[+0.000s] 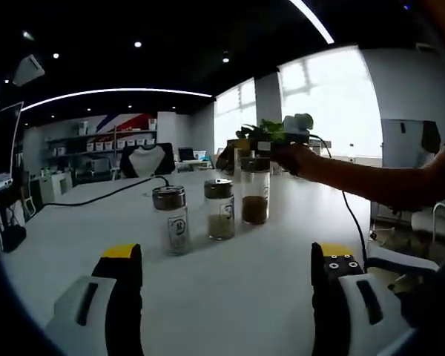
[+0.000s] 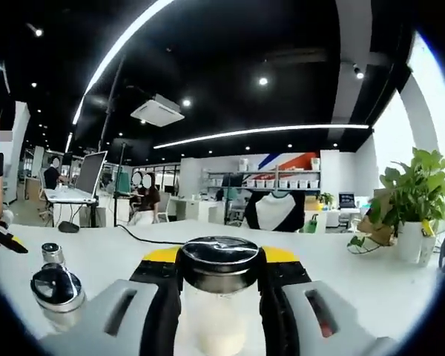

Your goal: Rotate the seasoning bottle until the label or dispensing opening points toward the visible target arrow and the bottle remains upright within the marked orientation range

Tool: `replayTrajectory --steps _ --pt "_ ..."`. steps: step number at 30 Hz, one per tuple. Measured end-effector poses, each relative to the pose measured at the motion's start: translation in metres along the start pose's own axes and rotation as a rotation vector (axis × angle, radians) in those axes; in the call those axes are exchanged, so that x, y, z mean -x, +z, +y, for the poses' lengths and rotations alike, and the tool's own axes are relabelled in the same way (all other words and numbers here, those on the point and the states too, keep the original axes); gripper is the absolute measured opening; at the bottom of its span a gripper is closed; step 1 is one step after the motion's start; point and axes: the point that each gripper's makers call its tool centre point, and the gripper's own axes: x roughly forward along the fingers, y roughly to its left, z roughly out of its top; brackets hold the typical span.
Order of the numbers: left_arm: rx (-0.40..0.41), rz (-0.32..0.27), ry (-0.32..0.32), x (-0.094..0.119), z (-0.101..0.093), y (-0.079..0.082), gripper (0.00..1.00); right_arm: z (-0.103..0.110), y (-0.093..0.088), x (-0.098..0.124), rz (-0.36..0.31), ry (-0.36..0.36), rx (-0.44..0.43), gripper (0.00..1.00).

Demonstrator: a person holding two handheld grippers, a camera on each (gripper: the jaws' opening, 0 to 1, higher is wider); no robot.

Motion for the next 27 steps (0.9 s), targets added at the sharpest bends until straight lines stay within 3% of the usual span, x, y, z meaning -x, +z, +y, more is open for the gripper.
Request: replayTrajectory --steps 4,9,15,27 --pt "0.001 0.002 -0.008 -0.001 -0.003 -0.001 1.00 0.003 0.003 0.024 -0.020 -0.016 0.027 0.37" --pt "0.000 -0.005 -0.015 -0.002 -0.007 0.001 1.00 0.014 -0.005 0.054 0.006 -0.034 0.089 0.37" --pt "0.002 -0.008 -0.020 -0.002 -0.010 0.001 1.00 0.025 -0.007 0.077 -0.009 -0.044 0.078 0.37" --pt "0.009 -0.022 -0.046 -0.004 -0.018 0.003 1.00 0.066 -0.001 0.113 0.014 0.004 0.045 0.37"
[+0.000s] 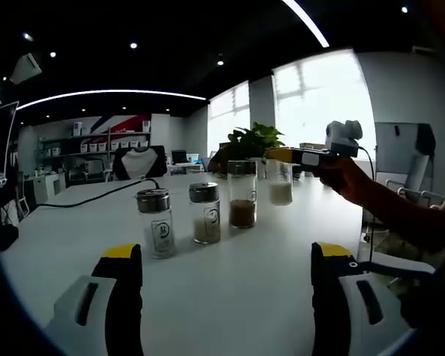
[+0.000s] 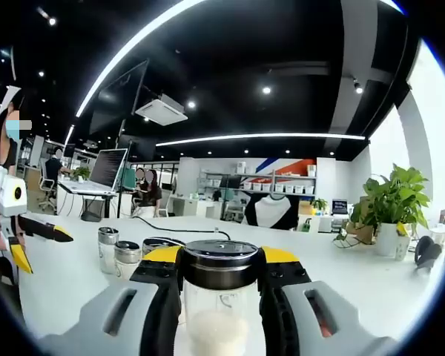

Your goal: Rotate the seasoning bottle until the label or dispensing opening points toward the visible target arrow and the bottle remains upright within the marked orientation range

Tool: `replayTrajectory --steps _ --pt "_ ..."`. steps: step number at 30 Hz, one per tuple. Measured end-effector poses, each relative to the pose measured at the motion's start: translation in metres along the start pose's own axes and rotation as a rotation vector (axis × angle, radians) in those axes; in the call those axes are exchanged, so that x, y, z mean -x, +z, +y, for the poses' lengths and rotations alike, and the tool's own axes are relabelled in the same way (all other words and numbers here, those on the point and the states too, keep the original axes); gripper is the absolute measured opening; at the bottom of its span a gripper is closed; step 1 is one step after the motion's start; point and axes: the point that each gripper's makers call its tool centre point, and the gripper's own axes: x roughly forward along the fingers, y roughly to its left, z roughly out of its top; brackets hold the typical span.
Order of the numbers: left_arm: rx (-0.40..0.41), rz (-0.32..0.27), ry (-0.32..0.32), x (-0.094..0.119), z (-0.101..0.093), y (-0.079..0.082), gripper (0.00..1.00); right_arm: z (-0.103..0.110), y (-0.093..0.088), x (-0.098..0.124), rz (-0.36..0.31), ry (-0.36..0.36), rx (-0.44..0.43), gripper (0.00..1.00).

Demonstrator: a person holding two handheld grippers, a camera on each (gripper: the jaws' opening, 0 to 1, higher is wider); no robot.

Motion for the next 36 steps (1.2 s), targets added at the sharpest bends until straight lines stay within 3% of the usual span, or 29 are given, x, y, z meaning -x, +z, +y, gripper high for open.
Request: replayTrajectory --steps 7,18,24,30,36 --pt "0.002 -0.006 -0.021 0.000 -0.006 0.000 1.00 0.036 0.010 0.012 -0.013 0.095 -0.073 0.37" --pt "-0.022 -0.020 -0.070 -0.005 -0.015 0.007 1.00 0.083 0.015 0.015 -0.024 0.193 -0.138 0.37" --pt "-0.025 -0.020 -0.112 -0.012 -0.024 0.008 0.99 0.109 0.017 0.016 -0.044 0.245 -0.216 0.37" --pt "-0.029 -0.008 -0.152 -0.018 -0.035 0.005 0.97 0.141 0.015 0.015 -0.033 0.307 -0.157 0.37" --pt "-0.046 -0.011 -0.189 -0.021 -0.045 0.004 0.93 0.167 0.015 0.012 -0.025 0.366 -0.152 0.37"
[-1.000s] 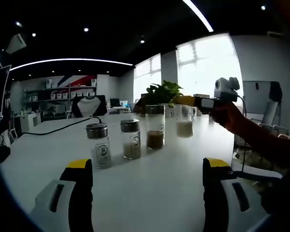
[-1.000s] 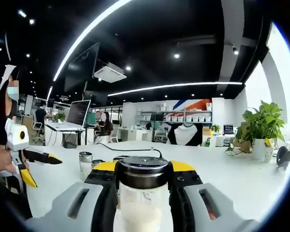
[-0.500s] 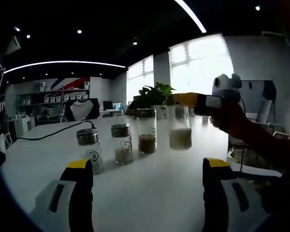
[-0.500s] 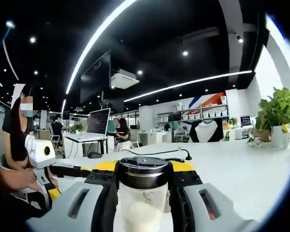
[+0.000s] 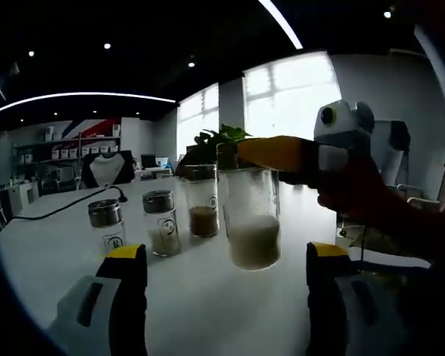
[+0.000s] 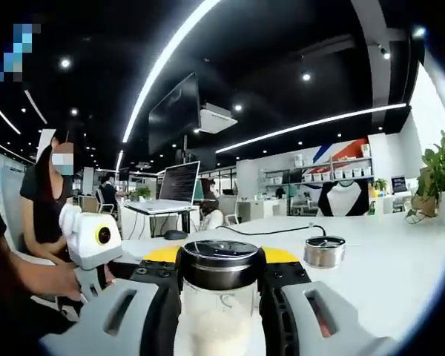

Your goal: Rotate the seasoning bottle until the label or dispensing opening points toward the visible target arrow and the bottle remains upright within the marked orientation range

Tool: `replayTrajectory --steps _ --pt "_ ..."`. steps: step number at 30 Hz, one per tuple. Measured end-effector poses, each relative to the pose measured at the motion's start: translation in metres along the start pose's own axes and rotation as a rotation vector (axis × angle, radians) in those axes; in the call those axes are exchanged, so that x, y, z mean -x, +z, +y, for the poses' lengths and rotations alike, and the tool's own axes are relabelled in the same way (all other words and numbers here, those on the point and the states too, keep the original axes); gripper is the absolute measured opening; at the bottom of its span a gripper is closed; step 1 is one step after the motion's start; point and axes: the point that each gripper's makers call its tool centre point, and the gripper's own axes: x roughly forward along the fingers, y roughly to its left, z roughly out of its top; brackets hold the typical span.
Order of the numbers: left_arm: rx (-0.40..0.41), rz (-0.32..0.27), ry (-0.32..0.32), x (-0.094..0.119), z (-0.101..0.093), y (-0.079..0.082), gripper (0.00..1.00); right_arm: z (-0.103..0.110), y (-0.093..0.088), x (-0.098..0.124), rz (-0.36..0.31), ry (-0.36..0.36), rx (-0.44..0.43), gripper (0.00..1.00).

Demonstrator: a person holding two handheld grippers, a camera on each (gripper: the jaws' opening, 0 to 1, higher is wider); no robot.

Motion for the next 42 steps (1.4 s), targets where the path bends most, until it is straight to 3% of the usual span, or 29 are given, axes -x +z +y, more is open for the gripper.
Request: replayTrajectory --steps 5,22,28,36,42 --pt "-0.006 -0.005 -0.021 0.000 -0.003 0.001 0.88 0.013 0.000 -0.007 -0.004 0.060 -0.047 0.37" --pt "-0.013 -0.012 -0.059 0.001 -0.008 0.001 0.74 0.051 0.005 -0.010 -0.009 0.193 0.023 0.37" --pt "-0.007 -0.034 -0.102 0.004 -0.012 0.005 0.63 0.060 0.008 -0.010 -0.035 0.236 -0.001 0.37" --pt "0.017 -0.065 -0.173 0.007 -0.024 0.010 0.44 0.056 0.015 -0.006 -0.089 0.252 -0.062 0.37" --pt "-0.008 -0.041 -0.111 0.001 -0.022 0.006 0.44 0.052 0.013 -0.006 -0.088 0.248 -0.076 0.38"
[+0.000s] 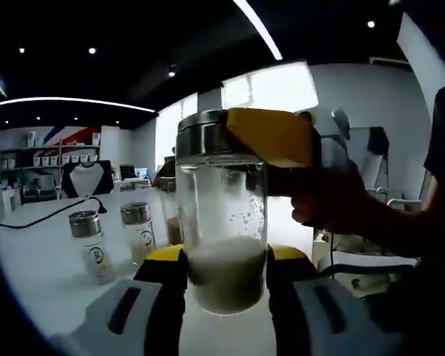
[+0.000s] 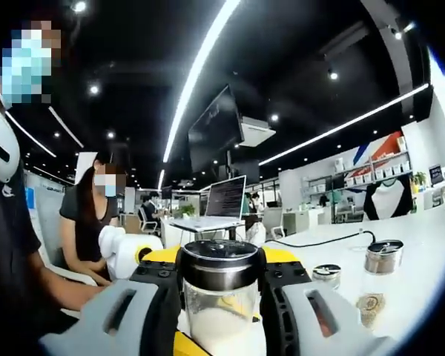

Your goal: Rotate the seasoning bottle until the label or dispensing opening points toward the visible target arrow and the bottle remains upright within the marked orientation range

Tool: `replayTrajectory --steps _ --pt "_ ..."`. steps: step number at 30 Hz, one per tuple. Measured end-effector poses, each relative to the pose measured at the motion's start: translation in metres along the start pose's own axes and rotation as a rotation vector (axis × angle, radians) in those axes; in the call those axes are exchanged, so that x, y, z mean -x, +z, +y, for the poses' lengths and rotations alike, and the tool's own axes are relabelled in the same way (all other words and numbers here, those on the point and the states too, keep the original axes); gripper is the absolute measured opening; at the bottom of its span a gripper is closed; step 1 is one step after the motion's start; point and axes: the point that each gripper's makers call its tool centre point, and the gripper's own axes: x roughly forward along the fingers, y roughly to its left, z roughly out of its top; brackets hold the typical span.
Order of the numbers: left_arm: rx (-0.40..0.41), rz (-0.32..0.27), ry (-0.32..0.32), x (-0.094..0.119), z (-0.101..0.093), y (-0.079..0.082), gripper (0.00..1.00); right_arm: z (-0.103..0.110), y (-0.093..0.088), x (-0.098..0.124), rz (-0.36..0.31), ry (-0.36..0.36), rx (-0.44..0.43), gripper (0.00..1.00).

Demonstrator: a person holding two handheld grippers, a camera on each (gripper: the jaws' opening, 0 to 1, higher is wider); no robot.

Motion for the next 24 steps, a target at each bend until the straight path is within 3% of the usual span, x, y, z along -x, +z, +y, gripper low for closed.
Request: replayTrajectory --steps 2,5,8,12,18,21,24 --pt "-0.012 0.012 0.020 0.000 0.002 -0.002 0.44 -0.001 -0.003 -0.002 0.009 -0.005 0.006 0.38" --pt "-0.093 0.051 0.118 0.002 0.016 -0.007 0.44 -0.004 -0.007 -0.005 0.020 -0.017 0.019 0.38" --pt "-0.073 0.064 0.139 0.002 0.021 -0.011 0.43 -0.007 -0.013 -0.010 0.022 -0.044 0.014 0.38" --pt "-0.076 0.066 0.243 0.008 0.034 -0.010 0.43 -0.013 -0.013 -0.014 -0.001 -0.096 -0.010 0.38" --pt "-0.087 0.085 0.350 0.013 0.046 -0.015 0.43 -0.012 -0.024 -0.027 0.044 -0.165 0.104 0.39" --pt "-0.089 0.081 0.380 0.016 0.049 -0.015 0.43 -0.011 -0.028 -0.031 0.075 -0.185 0.215 0.40" --pt "-0.070 0.068 0.383 0.018 0.050 -0.012 0.43 -0.010 -0.032 -0.034 0.077 -0.192 0.192 0.40"
